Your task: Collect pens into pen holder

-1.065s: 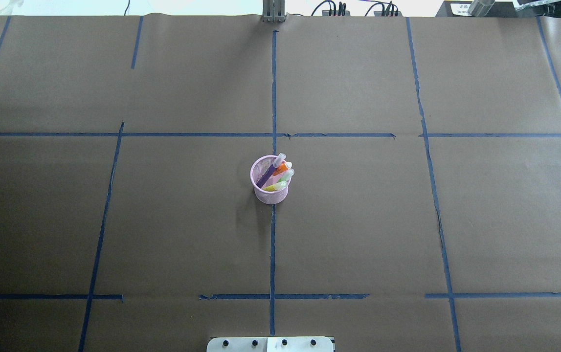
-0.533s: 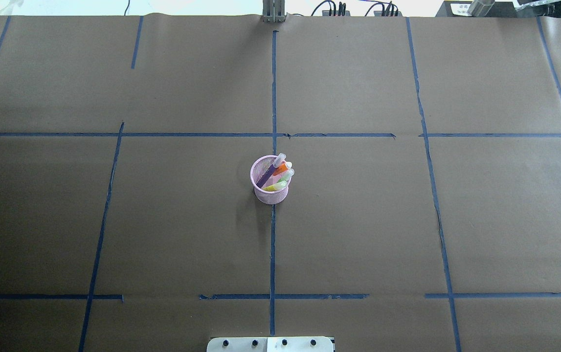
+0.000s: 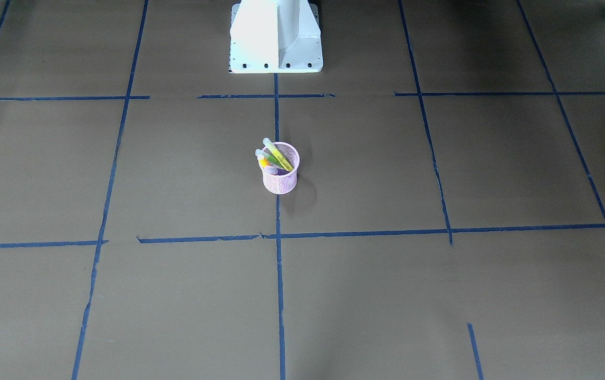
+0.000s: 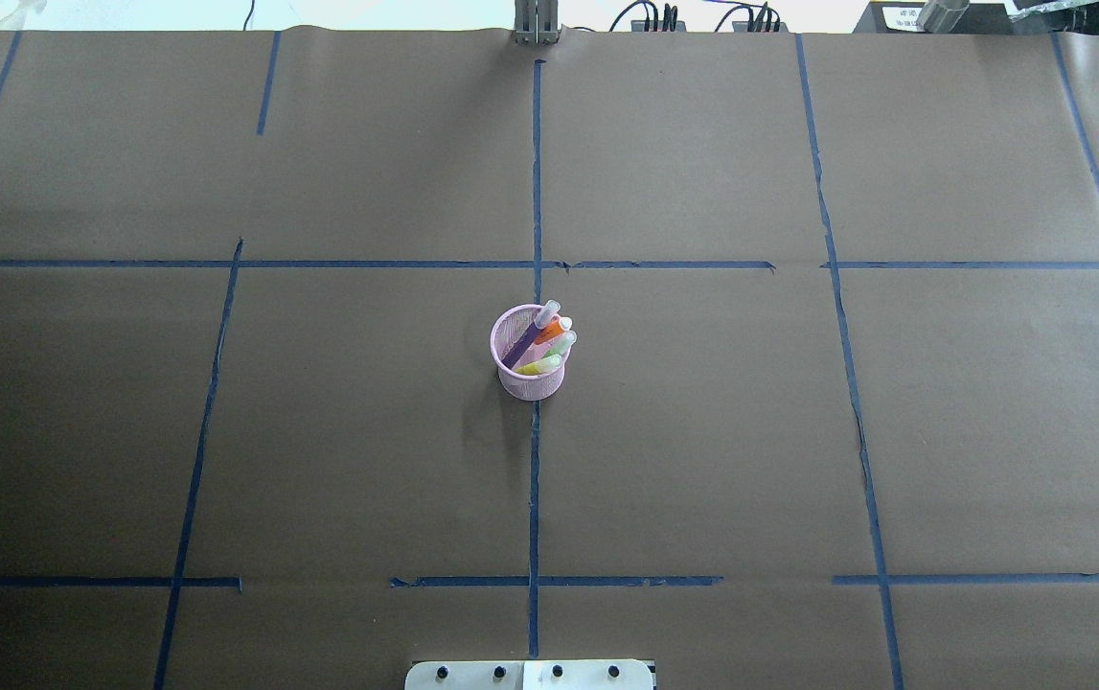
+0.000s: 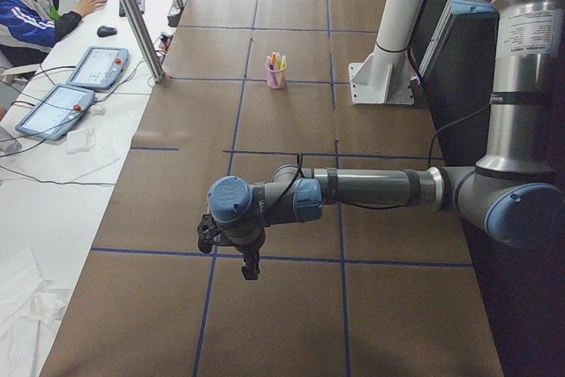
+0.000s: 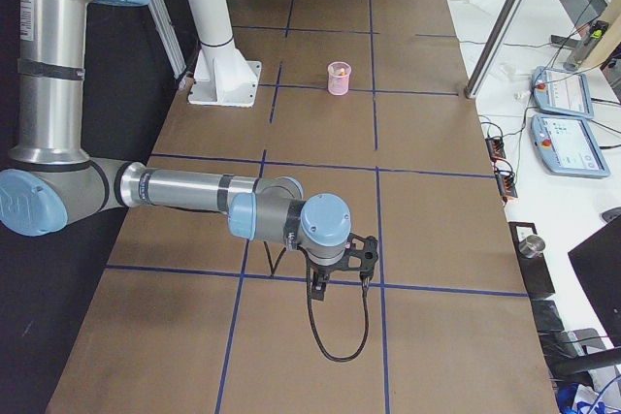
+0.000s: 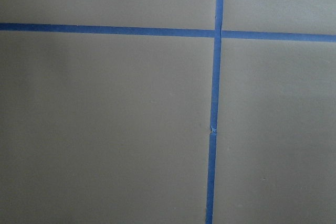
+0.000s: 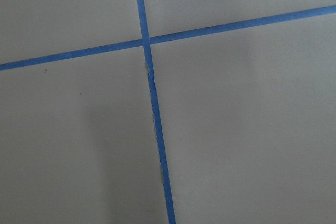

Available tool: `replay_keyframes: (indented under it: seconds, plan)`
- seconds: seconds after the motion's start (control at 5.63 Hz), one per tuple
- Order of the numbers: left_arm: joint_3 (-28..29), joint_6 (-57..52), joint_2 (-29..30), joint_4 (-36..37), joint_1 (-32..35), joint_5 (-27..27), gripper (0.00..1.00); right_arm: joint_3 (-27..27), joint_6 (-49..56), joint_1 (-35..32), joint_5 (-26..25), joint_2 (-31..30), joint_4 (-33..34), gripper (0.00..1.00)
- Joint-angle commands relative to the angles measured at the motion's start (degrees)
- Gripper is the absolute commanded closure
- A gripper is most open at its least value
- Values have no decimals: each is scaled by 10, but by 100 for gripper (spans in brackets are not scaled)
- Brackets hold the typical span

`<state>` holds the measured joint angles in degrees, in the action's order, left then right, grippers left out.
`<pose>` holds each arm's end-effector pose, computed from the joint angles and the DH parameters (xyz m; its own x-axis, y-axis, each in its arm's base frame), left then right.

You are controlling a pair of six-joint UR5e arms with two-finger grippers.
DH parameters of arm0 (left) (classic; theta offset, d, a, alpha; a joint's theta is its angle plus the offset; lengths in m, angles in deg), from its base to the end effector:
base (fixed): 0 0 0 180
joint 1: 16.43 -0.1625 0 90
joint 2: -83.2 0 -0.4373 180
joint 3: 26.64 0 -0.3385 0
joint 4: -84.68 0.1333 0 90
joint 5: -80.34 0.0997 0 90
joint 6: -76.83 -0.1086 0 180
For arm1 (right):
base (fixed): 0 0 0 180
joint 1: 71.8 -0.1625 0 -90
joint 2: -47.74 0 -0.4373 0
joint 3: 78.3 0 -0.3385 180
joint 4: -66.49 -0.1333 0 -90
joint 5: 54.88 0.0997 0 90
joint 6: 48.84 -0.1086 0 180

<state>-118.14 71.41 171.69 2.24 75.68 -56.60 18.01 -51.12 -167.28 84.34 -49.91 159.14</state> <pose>-0.0692 -0.4138 0.6863 0.6792 -0.0272 -0.7335 -0.0278 0.9976 -0.0627 0.0866 -0.3681 0.6815 0.6408 0.1542 0.7520 -0.1209 0.9877 -0.0996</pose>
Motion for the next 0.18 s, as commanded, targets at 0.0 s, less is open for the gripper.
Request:
replay_keyframes:
  seconds: [0.0]
  plan:
    - [-3, 1, 1, 0, 0, 0, 0, -1, 0, 0, 0, 0, -2, 0]
